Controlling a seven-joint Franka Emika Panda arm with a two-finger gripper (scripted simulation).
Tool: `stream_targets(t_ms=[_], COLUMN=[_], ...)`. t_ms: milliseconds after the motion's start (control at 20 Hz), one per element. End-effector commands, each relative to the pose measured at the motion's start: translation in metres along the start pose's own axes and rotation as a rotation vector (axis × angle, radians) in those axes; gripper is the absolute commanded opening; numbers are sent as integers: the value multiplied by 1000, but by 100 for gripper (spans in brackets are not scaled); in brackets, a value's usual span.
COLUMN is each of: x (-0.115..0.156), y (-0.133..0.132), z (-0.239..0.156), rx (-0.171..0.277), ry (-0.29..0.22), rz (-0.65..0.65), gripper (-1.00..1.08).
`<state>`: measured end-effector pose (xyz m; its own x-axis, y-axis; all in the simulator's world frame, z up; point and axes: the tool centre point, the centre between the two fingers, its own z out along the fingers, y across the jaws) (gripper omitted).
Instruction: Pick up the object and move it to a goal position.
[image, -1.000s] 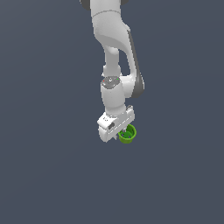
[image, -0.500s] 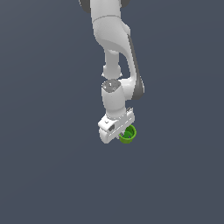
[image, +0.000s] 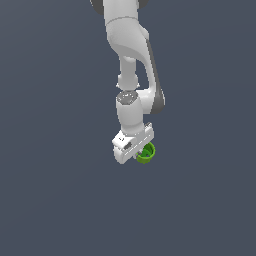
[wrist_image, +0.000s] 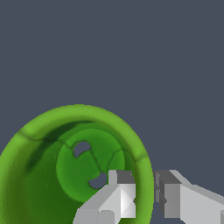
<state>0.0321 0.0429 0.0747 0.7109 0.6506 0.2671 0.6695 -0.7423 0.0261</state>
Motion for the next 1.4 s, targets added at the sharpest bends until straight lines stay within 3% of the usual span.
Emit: stream_targets(t_ms=[0, 550, 1350], x=[1, 15, 57], y=[0, -7, -27], z=[-5, -66, -241], rx=[-1, -3, -2], ry=[1, 0, 0], rz=[0, -1, -3], gripper=[-100, -100, -100])
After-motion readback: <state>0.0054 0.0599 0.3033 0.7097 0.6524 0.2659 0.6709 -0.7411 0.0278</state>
